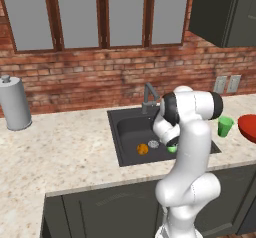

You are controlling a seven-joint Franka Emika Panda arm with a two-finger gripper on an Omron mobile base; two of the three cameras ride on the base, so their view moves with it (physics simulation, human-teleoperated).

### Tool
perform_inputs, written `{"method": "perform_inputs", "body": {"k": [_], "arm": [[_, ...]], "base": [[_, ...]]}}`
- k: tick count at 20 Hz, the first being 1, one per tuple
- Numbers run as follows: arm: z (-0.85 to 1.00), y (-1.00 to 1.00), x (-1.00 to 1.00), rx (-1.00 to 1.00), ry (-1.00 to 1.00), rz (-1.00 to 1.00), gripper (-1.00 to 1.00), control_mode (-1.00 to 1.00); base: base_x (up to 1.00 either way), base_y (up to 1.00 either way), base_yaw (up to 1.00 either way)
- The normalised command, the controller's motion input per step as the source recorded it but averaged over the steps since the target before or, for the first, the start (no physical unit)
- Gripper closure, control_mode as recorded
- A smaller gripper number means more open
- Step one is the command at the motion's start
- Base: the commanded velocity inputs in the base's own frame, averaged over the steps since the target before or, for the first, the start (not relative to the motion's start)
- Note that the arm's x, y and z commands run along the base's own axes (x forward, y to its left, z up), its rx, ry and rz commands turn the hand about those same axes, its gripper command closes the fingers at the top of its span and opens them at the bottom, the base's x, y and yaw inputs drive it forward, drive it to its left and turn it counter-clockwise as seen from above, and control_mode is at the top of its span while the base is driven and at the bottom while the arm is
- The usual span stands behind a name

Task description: Remove the corn and orange from the sink. Then move the bowl and cup from the counter to the sink for washing.

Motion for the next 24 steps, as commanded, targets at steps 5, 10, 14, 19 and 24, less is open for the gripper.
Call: {"method": "perform_inputs", "body": {"k": [5,10,14,19,24], "arm": [[-0.16,0.00,0.05,0.00,-0.01,0.00,-1.00,-1.00],[-0.13,0.00,0.08,0.00,-0.03,0.01,-1.00,-1.00],[-0.13,-0.02,0.06,0.00,-0.01,0.01,-1.00,-1.00],[-0.18,-0.03,0.01,0.00,0.00,0.00,-1.00,-1.00],[-0.16,-0.01,0.04,0.00,0.00,0.00,-1.00,-1.00]], "base": [[0.00,0.00,0.00],[0.00,0.00,0.00],[0.00,0.00,0.00],[0.00,0.00,0.00],[0.00,0.00,0.00]]}}
